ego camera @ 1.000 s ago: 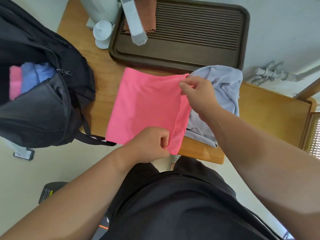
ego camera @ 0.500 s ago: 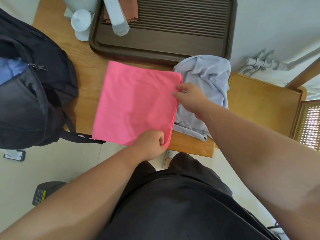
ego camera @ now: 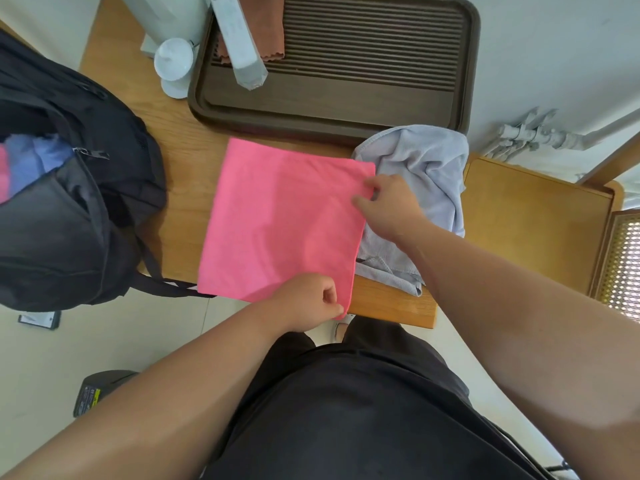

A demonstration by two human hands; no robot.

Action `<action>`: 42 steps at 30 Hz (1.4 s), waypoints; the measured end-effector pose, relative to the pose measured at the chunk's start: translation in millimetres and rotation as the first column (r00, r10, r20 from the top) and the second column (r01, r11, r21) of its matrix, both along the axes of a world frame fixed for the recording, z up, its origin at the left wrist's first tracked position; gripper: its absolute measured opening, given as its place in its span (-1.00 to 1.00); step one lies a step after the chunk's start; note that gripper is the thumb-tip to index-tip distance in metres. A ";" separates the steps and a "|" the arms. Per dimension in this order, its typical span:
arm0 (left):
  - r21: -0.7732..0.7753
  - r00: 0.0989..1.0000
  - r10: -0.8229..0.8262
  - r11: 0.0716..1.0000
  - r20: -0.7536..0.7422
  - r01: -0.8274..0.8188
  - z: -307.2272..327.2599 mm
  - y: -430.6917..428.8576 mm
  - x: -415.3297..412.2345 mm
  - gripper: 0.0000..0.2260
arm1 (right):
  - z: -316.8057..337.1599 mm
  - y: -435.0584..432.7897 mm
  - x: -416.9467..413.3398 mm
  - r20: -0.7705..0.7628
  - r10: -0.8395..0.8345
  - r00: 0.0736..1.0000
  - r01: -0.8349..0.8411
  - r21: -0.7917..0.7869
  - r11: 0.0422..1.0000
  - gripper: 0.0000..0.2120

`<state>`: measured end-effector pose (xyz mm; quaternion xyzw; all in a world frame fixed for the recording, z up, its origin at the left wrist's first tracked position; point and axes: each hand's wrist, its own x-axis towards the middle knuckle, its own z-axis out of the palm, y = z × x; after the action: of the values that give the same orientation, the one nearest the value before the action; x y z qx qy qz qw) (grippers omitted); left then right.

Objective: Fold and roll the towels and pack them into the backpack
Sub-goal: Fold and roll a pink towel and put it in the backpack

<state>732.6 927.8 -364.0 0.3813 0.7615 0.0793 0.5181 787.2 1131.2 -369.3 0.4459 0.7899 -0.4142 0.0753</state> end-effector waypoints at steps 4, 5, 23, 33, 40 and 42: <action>0.100 0.981 0.168 0.982 -0.097 -0.158 3.2 -1.0 -28.2 -0.87 | -0.9 3.3 -12.2 -0.026 -0.034 0.999 0.036 0.085 0.996 -0.46; 0.143 0.968 0.213 0.971 -0.134 -0.194 3.6 -1.0 -38.9 -0.88 | -1.3 3.7 -15.5 -0.013 -0.019 1.000 0.020 0.114 0.993 -0.47; 0.050 0.790 -0.030 0.996 -0.612 0.076 -17.1 41.0 -232.3 -0.37 | -12.9 11.6 -58.2 0.117 -0.307 0.944 0.295 0.111 0.949 -0.65; 0.054 0.731 -0.135 0.972 -0.668 0.229 -11.0 60.4 -236.0 -0.68 | -5.3 2.1 -61.1 0.061 -0.337 0.940 0.327 0.133 0.936 -0.90; 0.152 0.783 -0.062 0.969 -0.620 0.197 -2.4 56.0 -240.4 -0.93 | 14.1 -4.3 -52.9 0.024 -0.238 0.971 0.232 0.162 0.959 -0.82; 0.201 0.831 -0.025 0.966 -0.556 0.164 1.0 54.1 -241.6 -0.88 | 19.3 -4.6 -48.6 0.020 -0.240 0.971 0.232 0.175 0.957 -0.86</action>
<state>491.1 981.9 -363.0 0.4852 0.8426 0.0323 0.2316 738.6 1126.6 -350.0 0.5502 0.7621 -0.3414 0.0029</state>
